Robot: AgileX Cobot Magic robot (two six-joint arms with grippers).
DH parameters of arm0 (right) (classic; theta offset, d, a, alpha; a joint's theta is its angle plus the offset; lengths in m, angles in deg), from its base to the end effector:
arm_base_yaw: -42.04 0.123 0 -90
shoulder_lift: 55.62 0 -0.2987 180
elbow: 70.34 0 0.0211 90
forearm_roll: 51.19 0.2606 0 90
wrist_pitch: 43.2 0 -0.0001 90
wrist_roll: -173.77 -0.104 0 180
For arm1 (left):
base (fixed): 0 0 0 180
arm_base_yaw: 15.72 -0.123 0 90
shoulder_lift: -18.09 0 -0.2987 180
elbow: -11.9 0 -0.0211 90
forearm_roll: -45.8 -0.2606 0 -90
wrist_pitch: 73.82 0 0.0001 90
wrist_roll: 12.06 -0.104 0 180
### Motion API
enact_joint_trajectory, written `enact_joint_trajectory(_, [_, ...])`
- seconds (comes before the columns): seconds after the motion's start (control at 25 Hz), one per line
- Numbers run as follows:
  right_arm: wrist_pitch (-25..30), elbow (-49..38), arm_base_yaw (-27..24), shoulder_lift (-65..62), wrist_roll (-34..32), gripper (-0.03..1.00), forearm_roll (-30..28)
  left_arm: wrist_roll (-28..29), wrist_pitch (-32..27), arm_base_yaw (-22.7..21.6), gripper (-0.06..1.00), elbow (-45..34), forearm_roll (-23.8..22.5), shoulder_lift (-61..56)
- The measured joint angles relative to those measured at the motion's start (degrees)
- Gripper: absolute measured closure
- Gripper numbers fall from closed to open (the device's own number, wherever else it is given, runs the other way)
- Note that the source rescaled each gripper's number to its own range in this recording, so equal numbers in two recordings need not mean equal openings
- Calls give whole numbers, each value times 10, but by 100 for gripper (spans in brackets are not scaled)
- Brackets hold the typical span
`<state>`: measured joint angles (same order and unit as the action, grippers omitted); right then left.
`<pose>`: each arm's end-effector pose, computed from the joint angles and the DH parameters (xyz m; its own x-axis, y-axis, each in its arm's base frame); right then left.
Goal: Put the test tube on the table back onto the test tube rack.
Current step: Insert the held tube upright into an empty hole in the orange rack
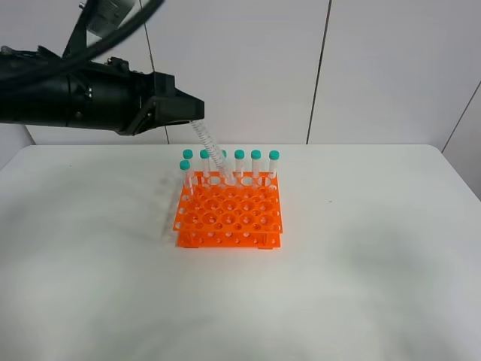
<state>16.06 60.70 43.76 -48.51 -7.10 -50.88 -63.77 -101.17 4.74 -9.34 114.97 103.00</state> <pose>0.0020 0.0005 0.2784 -0.4282 0.0051 -0.9037 -0.0265 0.9995 0.0182 0.2782 -0.1515 0.3263 -0.5806 -0.0345 -0.8134 0.5430 0.7281 -0.4185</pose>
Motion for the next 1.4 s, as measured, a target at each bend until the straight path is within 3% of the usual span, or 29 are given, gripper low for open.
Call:
enact_joint_trajectory(0.12, [0,0,0,0,0,-3,0,100,33,8,94,11,-176,-8])
enact_joint_trajectory(0.36, [0,0,0,0,0,-3,0,436,86,69,94,13,-575,-15])
enact_joint_trajectory(0.44, [0,0,0,0,0,-3,0,508,113,90,94,13,-659,-13])
enact_joint_trajectory(0.52, [0,0,0,0,0,-3,0,557,148,97,94,13,-714,-1])
enact_joint_trajectory(0.64, [0,0,0,0,0,-3,-3,583,196,99,94,15,-742,38])
enact_joint_trajectory(1.0, [0,0,0,0,0,-3,0,583,310,99,94,33,-751,164])
enact_joint_trajectory(1.24, [0,0,0,0,0,-3,-3,557,335,83,94,34,-751,215])
enact_joint_trajectory(1.4, [0,0,0,0,0,-3,0,534,308,74,94,56,-751,236])
